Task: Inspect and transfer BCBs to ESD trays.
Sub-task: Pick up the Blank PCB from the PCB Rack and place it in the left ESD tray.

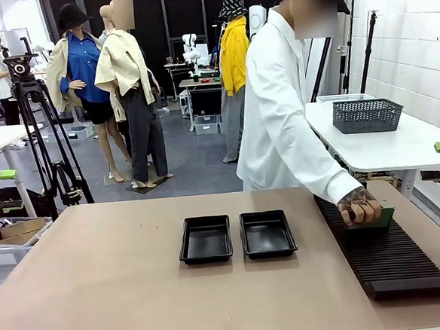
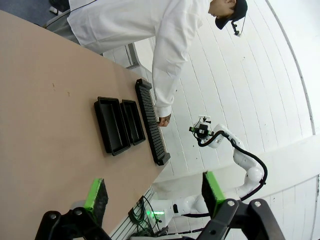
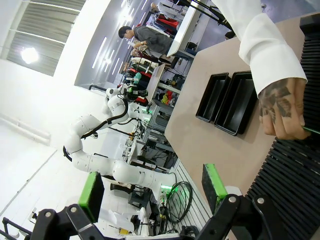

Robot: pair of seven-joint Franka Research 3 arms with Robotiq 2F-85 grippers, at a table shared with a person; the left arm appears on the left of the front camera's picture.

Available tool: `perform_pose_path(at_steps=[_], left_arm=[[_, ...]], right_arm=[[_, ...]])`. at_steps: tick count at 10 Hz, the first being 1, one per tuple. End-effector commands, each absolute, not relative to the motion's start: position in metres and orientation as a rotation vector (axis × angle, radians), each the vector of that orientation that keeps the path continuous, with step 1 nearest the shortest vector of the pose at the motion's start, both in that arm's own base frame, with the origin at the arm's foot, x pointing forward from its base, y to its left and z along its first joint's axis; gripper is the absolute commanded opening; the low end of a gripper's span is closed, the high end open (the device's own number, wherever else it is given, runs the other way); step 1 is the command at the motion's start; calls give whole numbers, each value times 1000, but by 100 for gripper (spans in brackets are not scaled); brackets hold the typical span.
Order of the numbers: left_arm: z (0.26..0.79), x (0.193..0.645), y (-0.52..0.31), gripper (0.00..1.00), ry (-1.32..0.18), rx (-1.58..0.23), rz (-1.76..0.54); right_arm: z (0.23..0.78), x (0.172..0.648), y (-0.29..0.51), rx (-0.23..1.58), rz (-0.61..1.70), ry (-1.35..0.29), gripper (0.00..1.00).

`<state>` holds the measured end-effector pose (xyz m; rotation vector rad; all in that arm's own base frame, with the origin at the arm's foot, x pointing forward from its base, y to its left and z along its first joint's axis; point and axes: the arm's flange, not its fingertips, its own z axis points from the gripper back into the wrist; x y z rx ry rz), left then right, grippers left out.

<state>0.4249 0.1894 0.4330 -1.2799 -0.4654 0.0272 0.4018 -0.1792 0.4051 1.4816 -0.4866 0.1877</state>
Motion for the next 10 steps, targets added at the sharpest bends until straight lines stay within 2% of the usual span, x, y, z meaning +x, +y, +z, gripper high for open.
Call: perform_pose_path(at_steps=[1,7,10], left_arm=[[435,424,190,100,-465,-1275,42],[435,424,190,100,-465,-1275,42],[435,424,190,100,-465,-1275,42]], right_arm=[[405,401,-179,1482,186,-487,100],[405,402,-179,1482,188,-487,100],[424,429,-161,1258,278,-512,100]])
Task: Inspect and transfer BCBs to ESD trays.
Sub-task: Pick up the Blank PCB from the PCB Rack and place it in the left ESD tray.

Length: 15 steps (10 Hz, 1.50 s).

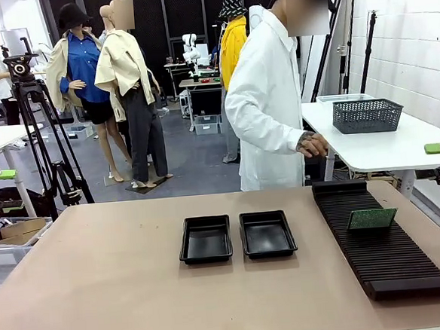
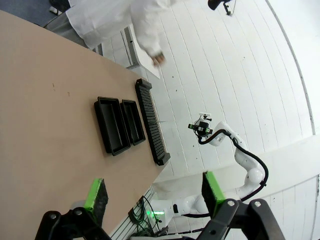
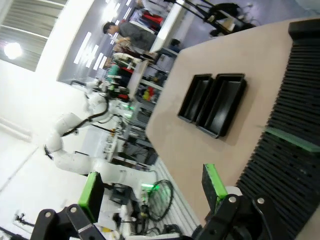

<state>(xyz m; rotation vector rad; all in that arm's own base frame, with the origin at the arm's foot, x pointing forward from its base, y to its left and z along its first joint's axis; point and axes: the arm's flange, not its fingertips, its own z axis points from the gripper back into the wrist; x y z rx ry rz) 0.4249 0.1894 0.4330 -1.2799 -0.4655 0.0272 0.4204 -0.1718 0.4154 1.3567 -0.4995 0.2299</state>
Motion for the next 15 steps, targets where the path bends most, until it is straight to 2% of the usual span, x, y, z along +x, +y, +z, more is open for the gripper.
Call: perform_pose_path(at_steps=[1,4,7,10,12,15], left_arm=[[435,424,190,100,-465,-1275,42],[435,424,190,100,-465,-1275,42],[435,424,190,100,-465,-1275,42],[435,424,190,100,-465,-1275,42],[435,424,190,100,-465,-1275,42],[435,424,190,100,-465,-1275,42]], right_arm=[[429,436,-153,1200,324,-511,100],[440,465,-120,993,442,-500,100],[448,493,-82,785,705,-391,100],[455,503,-55,549,950,-334,100],[452,508,-46,414,1129,-227,100],[449,507,-33,279,1292,-228,100]])
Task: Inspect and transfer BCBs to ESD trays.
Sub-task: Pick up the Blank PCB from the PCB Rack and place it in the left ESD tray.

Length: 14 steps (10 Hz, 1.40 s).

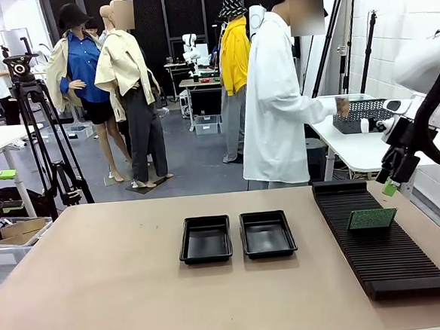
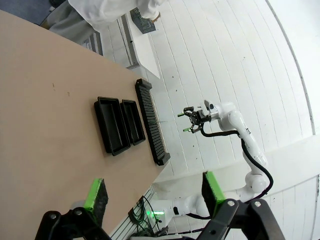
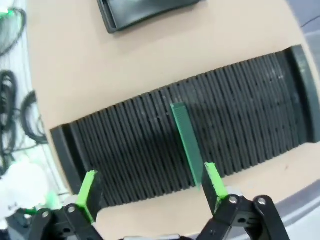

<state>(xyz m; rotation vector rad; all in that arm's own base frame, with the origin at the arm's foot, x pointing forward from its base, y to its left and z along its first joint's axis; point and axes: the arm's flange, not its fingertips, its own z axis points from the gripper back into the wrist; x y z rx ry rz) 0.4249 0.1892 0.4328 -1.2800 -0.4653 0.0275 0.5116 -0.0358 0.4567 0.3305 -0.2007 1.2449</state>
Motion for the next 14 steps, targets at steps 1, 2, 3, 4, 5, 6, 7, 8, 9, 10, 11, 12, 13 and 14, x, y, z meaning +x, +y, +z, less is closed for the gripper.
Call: perform_pose_path(at_steps=[1,2,3,4,5,6,7,8,9,10,11,12,13,14], left_arm=[[435,424,190,100,-465,-1275,42],[435,424,190,100,-465,-1275,42],[435,424,190,100,-465,-1275,42],[435,424,190,100,-465,-1275,42],[435,424,190,100,-465,-1275,42],[435,424,190,100,-465,-1275,42],[435,424,190,100,-465,-1275,42],[435,424,190,100,-465,-1275,42],[435,424,190,100,-465,-1275,42],[435,424,190,100,-465,-1275,42],[435,424,190,100,-465,-1275,42],[435,424,190,100,-465,-1275,42],[435,424,190,100,-465,-1275,42],[435,424,190,100,-465,-1275,42]], right_arm=[[450,508,-28,242,1345,-246,100],[453,508,-25,224,1386,-251,100],[456,508,-24,212,1422,-252,100],[459,508,-22,208,1465,-250,100],[460,509,-19,188,1485,-233,100],[459,510,-16,153,1497,-177,100],[458,511,-11,143,1513,-152,100],[453,511,-7,117,1525,-117,100],[449,512,-6,89,1527,-115,100],[446,514,-4,84,1526,-110,100],[442,514,-3,72,1514,-114,100],[438,516,-1,65,1492,-143,100],[435,518,-1,64,1467,-155,100],[431,521,1,55,1469,-140,100]])
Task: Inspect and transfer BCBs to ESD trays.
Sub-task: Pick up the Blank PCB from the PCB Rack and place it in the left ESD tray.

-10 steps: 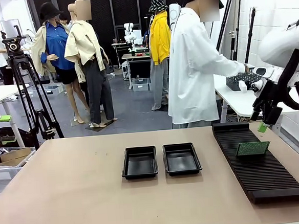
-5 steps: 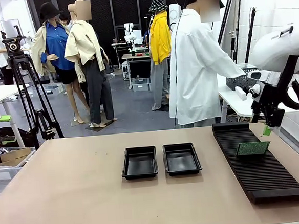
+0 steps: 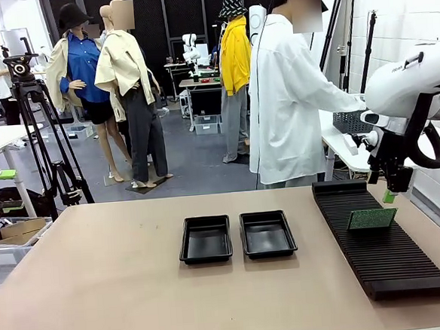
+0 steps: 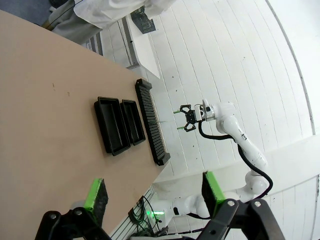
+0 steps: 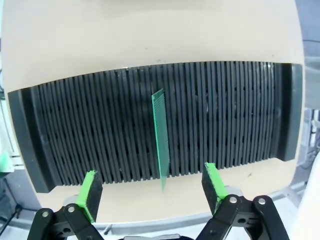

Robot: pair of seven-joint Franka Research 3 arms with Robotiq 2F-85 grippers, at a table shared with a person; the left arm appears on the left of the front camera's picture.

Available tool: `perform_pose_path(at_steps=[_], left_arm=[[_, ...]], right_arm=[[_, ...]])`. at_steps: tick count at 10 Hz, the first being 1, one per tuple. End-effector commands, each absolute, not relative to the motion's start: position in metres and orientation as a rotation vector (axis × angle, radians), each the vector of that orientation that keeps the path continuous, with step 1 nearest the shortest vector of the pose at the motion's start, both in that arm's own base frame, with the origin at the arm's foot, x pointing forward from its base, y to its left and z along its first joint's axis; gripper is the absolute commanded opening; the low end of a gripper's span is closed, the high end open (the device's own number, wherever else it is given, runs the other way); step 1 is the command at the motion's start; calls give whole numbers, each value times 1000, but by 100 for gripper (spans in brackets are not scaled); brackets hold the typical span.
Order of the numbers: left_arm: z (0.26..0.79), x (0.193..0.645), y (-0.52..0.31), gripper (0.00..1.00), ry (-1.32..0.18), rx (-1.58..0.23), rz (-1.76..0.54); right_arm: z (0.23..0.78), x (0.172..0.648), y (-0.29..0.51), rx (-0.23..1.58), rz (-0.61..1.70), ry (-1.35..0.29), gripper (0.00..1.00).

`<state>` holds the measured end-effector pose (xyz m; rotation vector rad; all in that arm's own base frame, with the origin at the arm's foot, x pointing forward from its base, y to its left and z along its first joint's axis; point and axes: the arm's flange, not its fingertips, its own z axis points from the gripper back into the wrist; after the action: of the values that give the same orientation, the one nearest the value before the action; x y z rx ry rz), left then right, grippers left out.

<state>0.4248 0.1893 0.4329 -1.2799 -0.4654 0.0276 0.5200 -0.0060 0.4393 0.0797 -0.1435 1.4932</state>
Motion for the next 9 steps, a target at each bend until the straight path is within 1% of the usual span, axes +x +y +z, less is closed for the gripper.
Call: perform_pose_path(at_steps=[1,6,9], left_arm=[[435,424,190,100,-465,-1275,42],[435,424,190,100,-465,-1275,42],[435,424,190,100,-465,-1275,42]], right_arm=[[425,524,3,47,1466,-124,100],[396,541,3,39,1453,-56,100],[385,546,1,53,1439,-50,100]])
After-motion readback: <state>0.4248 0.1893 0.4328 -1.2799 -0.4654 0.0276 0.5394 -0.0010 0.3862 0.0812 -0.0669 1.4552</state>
